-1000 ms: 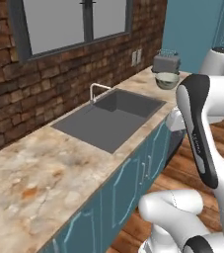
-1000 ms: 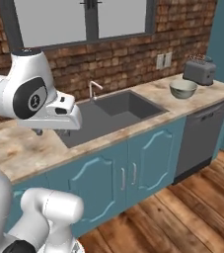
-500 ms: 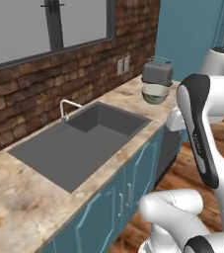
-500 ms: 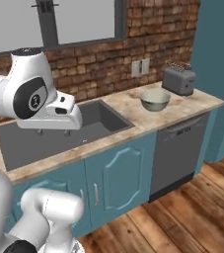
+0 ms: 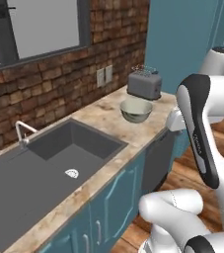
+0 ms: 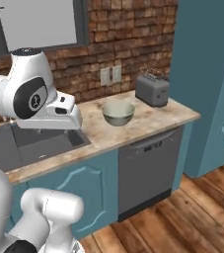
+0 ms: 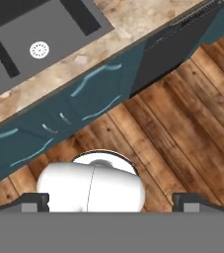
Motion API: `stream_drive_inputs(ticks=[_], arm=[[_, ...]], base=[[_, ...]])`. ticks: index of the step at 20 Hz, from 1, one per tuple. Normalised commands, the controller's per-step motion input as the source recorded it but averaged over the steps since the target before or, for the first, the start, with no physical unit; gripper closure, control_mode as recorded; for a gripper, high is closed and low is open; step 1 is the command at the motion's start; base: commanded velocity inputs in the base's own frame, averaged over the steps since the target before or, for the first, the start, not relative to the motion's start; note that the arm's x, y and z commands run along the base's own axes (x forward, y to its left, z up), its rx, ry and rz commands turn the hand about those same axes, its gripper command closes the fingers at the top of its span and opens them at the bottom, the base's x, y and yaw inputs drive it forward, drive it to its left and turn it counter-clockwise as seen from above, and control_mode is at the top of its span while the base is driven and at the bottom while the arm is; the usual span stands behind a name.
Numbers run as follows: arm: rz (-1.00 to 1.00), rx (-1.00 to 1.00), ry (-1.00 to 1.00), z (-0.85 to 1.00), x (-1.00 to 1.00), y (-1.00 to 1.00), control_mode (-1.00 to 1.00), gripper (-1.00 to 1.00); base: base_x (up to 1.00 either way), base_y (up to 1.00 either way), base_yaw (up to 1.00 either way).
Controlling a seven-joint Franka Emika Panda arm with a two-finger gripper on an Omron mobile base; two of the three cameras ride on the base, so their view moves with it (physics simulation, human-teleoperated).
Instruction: Place the two vegetables and bowl onto the tray for setting up a vegetable dip station.
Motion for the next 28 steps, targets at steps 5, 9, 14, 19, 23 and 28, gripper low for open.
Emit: stream_drive_inputs(ticks=[5,9,14,19,23,28], arm=[[0.0,0.0,0.0,0.0,0.0,0.0,1.0,-1.0],[0.0,0.0,0.0,0.0,0.0,0.0,1.0,-1.0],[0.0,0.0,0.0,0.0,0.0,0.0,1.0,-1.0],[0.0,0.0,0.0,0.0,0.0,0.0,1.0,-1.0],[0.0,0.0,0.0,0.0,0.0,0.0,1.0,-1.0],[0.0,0.0,0.0,0.0,0.0,0.0,1.0,-1.0]], base=[[0.82,-0.68,0.09],[0.82,-0.66,0.09],[0.86,-0.62,0.1],[0.75,-0.64,0.22],[0.3,-0.51,0.5],[0.15,-0.22,0.48]])
